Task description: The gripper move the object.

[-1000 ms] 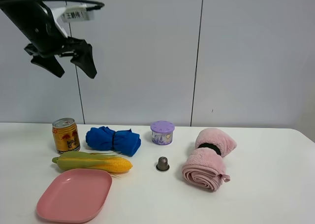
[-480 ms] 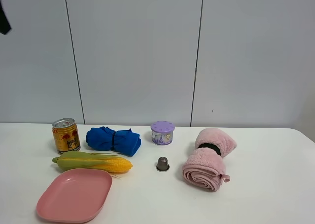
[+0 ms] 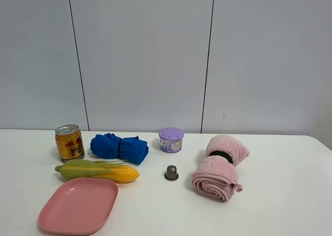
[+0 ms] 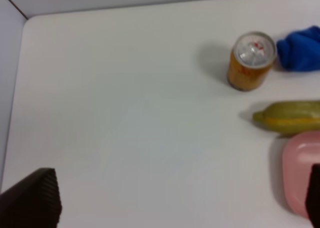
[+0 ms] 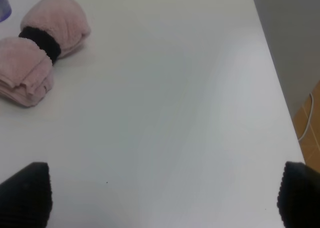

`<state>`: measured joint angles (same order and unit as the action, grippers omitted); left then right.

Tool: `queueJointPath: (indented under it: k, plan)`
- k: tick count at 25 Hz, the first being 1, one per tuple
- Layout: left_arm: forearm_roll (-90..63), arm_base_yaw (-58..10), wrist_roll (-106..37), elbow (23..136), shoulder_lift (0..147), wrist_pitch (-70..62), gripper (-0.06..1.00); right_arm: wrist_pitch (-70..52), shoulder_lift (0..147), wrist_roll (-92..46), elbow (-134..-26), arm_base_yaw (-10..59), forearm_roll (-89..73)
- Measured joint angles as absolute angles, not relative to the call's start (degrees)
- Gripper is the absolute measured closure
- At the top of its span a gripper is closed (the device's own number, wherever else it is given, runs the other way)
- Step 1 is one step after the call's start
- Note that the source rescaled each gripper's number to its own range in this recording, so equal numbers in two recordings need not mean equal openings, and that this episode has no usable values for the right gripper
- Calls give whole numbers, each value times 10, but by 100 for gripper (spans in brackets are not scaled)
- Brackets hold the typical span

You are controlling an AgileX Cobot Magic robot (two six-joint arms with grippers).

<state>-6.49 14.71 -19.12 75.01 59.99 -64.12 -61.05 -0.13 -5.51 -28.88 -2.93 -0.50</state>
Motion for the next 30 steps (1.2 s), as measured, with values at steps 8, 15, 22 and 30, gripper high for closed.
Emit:
queueJointPath:
  k: [8, 15, 22, 30]
  plan:
    - [-75, 147, -189, 522, 371, -580, -6, -610, -1, -55, -289, -29, -5]
    - [-141, 147, -184, 367, 165, -530, -6, -610, -1, -55, -289, -29, -5]
    - [-147, 147, -180, 320, 48, -547, -6, -610, -1, -55, -289, -29, -5]
    - [-124, 147, -179, 310, 28, -621, -6, -610, -1, -55, -289, -29, -5]
